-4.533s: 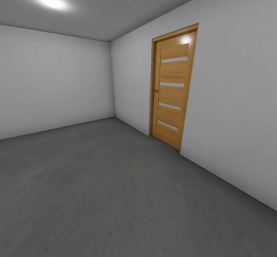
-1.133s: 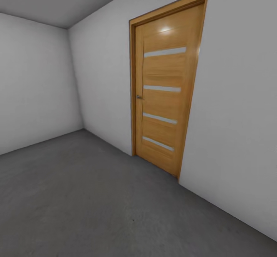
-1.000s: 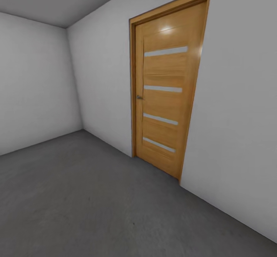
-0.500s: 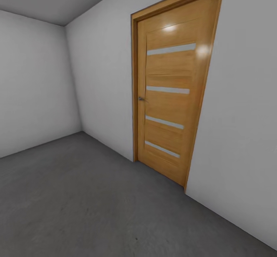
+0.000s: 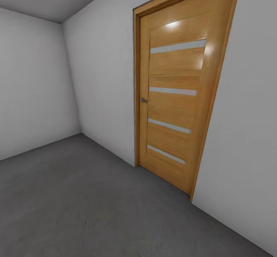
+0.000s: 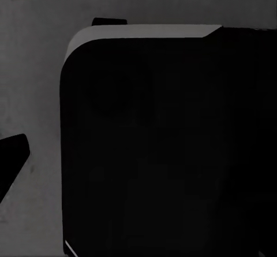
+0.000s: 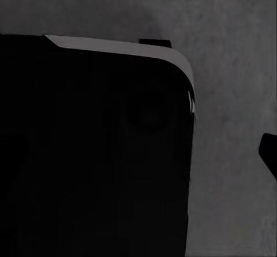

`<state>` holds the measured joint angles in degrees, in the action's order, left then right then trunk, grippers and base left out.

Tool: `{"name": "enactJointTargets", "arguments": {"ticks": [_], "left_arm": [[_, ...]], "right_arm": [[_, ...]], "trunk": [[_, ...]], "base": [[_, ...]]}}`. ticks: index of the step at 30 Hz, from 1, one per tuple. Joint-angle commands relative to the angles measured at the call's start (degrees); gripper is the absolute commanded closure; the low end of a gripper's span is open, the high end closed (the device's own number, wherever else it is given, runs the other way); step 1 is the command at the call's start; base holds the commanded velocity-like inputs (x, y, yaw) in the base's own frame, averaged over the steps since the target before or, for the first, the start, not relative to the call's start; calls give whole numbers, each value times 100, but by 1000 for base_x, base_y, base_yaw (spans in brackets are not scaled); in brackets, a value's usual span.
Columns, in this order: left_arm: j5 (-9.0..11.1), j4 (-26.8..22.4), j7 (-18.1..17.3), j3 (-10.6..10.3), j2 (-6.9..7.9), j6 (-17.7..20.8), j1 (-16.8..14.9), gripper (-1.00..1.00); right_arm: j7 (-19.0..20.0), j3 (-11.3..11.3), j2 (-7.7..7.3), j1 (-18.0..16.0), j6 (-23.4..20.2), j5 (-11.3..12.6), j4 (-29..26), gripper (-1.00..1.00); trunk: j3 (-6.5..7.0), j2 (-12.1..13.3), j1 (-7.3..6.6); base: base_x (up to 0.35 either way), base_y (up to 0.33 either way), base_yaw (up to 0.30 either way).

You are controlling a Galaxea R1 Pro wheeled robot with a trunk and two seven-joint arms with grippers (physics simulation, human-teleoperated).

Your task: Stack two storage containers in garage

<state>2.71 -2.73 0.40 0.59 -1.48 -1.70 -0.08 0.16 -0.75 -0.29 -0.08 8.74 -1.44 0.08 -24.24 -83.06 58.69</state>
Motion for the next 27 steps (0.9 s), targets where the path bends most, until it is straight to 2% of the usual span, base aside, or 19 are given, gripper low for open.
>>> {"name": "enactJointTargets", "arguments": {"ticks": [1,27], "left_arm": [[28,2,4,3,-1,-15,-1,-100],[27,3,4,3,-1,-15,-1,-100]], "right_arm": [[2,-5,0,-1,19,-14,1,-100],[5,-4,2,-1,10,-23,1,-100]], "trunk": [[-5,-2,4],[-5,-2,4]], "base": [[322,138,-75],[316,174,-232]]}}
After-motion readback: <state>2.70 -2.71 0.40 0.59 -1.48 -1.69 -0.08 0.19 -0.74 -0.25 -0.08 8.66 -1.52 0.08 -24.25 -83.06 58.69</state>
